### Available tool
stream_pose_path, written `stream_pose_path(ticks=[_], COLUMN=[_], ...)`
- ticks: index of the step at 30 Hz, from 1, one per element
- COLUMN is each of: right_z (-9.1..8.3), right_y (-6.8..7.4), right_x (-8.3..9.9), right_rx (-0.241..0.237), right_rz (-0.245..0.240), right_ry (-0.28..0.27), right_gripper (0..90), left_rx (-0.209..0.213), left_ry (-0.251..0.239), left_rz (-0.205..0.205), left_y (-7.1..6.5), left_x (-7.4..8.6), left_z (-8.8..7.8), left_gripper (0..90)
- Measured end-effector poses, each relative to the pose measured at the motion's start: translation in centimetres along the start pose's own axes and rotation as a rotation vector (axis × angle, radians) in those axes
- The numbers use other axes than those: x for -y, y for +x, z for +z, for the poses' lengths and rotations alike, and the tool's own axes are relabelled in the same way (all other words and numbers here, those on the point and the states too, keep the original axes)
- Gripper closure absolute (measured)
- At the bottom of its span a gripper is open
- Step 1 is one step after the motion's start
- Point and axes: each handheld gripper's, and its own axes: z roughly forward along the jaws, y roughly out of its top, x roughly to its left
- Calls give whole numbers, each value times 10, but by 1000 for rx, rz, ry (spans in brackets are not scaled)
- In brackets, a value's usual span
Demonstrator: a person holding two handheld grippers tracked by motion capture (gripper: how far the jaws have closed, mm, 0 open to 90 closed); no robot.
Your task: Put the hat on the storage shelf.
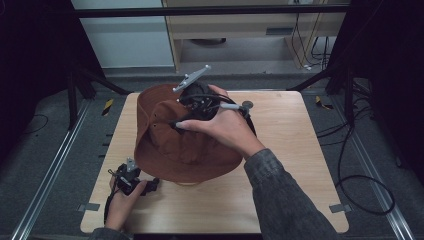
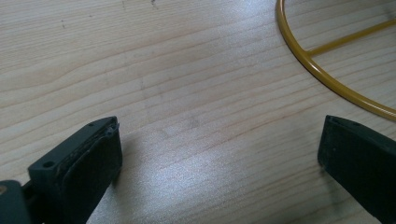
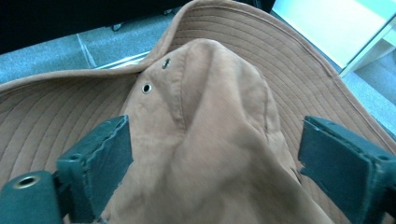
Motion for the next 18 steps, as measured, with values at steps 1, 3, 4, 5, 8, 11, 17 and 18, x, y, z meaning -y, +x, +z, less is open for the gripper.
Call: stream_pose_path(ticks=[1, 3, 4, 5, 8, 11, 17, 18], right_z=[-3, -12, -15, -17, -27, -37, -52, -55], right_y=[-1, -4, -5, -6, -9, -15, -32, -35], right_x=[1, 5, 7, 8, 14, 24, 51, 56], right_rx=[3, 10, 13, 15, 17, 34, 87, 104], right_rz=[0, 4, 4, 5, 8, 19, 65, 76], right_ry=[-3, -21, -26, -32, -57, -75, -96, -100], right_gripper=[82, 70, 63, 62, 50, 47, 58, 62], left_rx=[0, -1, -1, -2, 1, 0, -1, -1], left_ry=[0, -1, -1, -2, 12, 9, 7, 7], left_rz=[0, 1, 1, 1, 18, 14, 13, 14], left_y=[0, 0, 0, 0, 1, 1, 1, 1], left_x=[0, 0, 0, 0, 0, 0, 0, 0], left_z=[0, 0, 0, 0, -1, -1, 0, 0], left_gripper=[0, 0, 0, 0, 0, 0, 0, 0])
